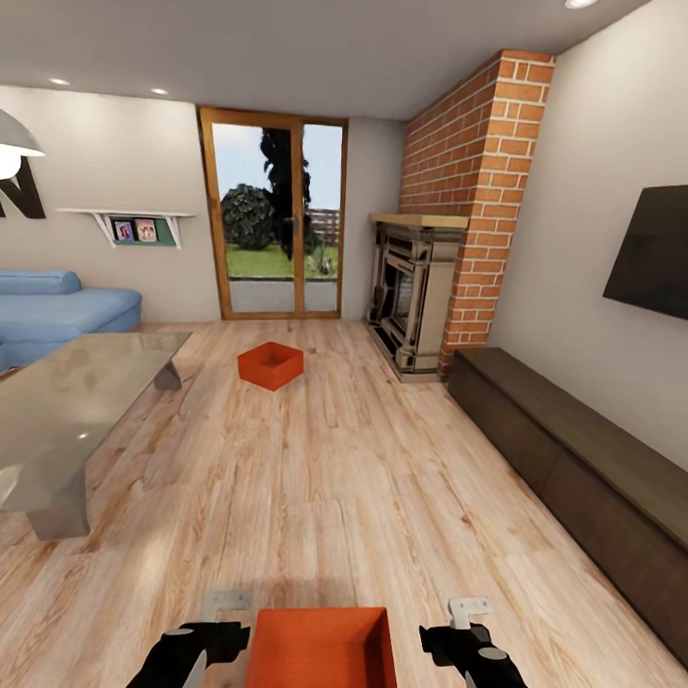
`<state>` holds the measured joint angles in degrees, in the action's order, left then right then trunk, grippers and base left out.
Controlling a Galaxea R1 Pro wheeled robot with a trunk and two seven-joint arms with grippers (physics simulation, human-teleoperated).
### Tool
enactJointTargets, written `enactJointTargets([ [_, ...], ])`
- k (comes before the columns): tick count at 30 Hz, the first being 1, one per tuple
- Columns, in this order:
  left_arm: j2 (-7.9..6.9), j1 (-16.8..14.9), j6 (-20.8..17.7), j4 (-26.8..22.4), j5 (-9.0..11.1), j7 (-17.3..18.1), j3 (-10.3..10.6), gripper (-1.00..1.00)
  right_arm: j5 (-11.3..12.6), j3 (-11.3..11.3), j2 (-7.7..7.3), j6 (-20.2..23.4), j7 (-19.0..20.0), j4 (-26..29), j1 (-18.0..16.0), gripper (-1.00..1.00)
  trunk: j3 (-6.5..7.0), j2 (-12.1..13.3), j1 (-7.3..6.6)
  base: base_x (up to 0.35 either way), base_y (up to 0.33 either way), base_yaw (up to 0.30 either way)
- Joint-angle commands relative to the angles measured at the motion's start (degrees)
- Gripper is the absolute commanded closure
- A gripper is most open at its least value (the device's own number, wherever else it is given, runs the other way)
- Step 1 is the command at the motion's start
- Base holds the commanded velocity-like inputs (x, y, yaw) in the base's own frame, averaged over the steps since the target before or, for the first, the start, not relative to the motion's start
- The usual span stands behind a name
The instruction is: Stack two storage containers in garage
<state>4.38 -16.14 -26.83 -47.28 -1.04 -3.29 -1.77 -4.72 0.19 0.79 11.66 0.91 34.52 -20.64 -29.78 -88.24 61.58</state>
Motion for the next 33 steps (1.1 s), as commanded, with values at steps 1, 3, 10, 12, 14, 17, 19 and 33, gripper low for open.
enactJointTargets([
  [1,0.06,0.0,-0.3,0.1,-0.1,0.0,-0.1,-1.00,-0.5,0.0,0.00,0.4,0.1,0.1,0.0,-1.00,-0.25,-0.4,0.22,0.000,0.000,0.000],
  [3,0.09,0.0,-0.3,1.0,-0.1,0.0,0.1,-1.00,-0.5,-0.1,0.00,0.4,0.1,0.1,0.0,-1.00,-0.63,-1.3,0.66,0.000,0.000,0.000],
  [10,0.04,0.0,-0.1,1.9,0.0,0.0,0.2,-1.00,-0.4,-0.1,0.00,0.5,0.2,0.1,0.0,-1.00,-2.38,-4.1,2.20,0.000,0.000,0.000],
  [12,-0.02,0.0,0.0,1.9,0.0,0.0,0.2,-1.00,-0.4,-0.1,0.00,0.5,0.2,0.1,0.0,-1.00,-2.92,-4.9,2.64,0.000,0.000,0.000],
  [14,-0.05,0.0,0.0,1.9,0.0,0.0,0.2,-1.00,-0.4,-0.1,0.00,0.5,0.2,0.1,0.0,-1.00,-3.46,-5.7,3.08,0.000,0.000,0.000],
  [17,-0.01,0.0,-0.1,1.9,0.0,0.0,0.2,-1.00,-0.3,-0.1,0.00,0.5,0.2,0.1,0.0,-1.00,-4.28,-6.9,3.74,0.000,0.000,0.000],
  [19,0.00,0.0,0.0,1.9,0.0,0.0,0.2,-1.00,-0.3,-0.1,0.00,0.6,0.2,0.1,0.0,-1.00,-4.82,-7.7,4.18,0.000,0.000,0.000],
  [33,-0.07,0.0,0.0,1.9,0.1,0.0,0.2,-1.00,-0.2,-0.2,0.00,0.4,5.5,-0.4,0.1,-1.00,-6.92,-10.1,5.49,0.000,0.000,0.000],
])
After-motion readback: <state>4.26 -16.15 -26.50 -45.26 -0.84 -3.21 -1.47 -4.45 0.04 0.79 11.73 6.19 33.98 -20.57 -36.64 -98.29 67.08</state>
